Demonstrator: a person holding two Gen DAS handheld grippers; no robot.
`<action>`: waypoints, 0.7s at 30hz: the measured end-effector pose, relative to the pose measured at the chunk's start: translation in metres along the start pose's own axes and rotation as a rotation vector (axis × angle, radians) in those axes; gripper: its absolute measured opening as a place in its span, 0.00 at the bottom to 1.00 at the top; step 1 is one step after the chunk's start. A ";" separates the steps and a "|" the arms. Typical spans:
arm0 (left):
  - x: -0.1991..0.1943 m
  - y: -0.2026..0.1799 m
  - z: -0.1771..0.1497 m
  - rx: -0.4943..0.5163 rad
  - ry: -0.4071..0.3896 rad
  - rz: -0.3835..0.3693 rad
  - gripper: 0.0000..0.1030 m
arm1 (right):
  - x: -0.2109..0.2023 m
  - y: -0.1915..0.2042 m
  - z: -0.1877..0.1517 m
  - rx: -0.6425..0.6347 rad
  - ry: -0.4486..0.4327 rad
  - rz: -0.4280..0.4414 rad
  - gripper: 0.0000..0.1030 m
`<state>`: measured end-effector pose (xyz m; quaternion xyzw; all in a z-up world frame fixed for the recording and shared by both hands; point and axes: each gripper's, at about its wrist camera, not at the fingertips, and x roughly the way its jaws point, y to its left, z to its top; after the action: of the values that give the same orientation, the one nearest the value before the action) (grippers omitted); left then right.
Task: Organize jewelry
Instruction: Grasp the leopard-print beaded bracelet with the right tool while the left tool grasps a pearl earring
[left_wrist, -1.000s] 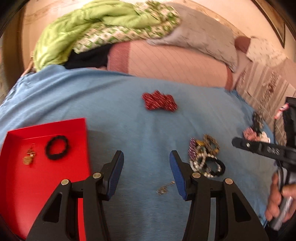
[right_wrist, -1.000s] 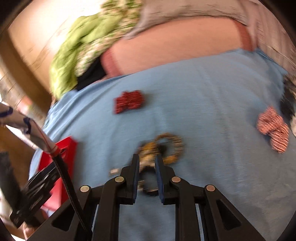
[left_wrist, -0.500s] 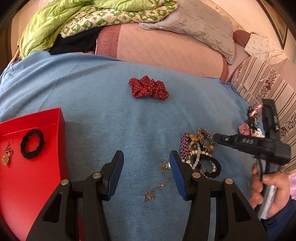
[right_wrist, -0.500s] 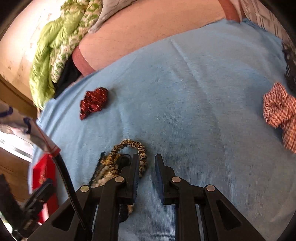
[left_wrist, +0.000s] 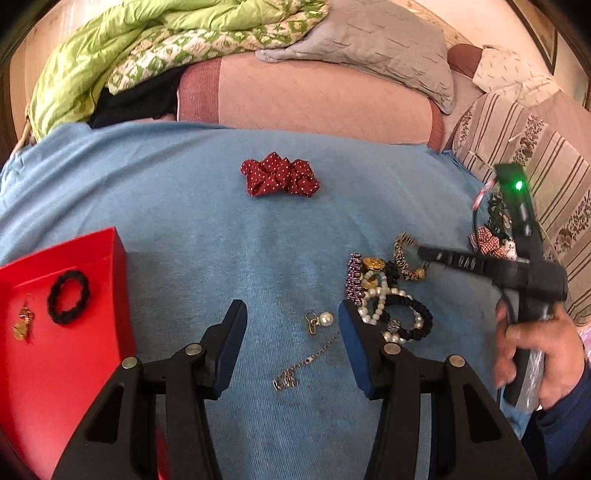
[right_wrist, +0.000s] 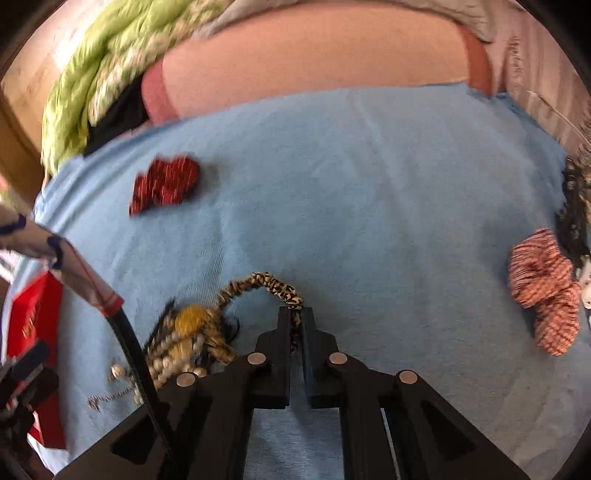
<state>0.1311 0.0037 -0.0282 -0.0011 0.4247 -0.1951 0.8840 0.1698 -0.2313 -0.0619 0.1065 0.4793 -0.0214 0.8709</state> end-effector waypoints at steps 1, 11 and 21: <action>-0.005 -0.003 0.002 0.005 -0.004 0.002 0.49 | -0.008 -0.006 0.002 0.017 -0.028 0.002 0.05; -0.038 -0.058 0.048 0.070 -0.007 -0.103 0.49 | -0.043 -0.031 0.006 0.109 -0.144 0.126 0.05; 0.031 -0.027 -0.001 0.060 0.112 -0.005 0.41 | -0.044 -0.019 0.005 0.088 -0.144 0.154 0.06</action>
<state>0.1385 -0.0314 -0.0482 0.0349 0.4674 -0.2099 0.8581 0.1480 -0.2540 -0.0254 0.1793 0.4046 0.0169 0.8966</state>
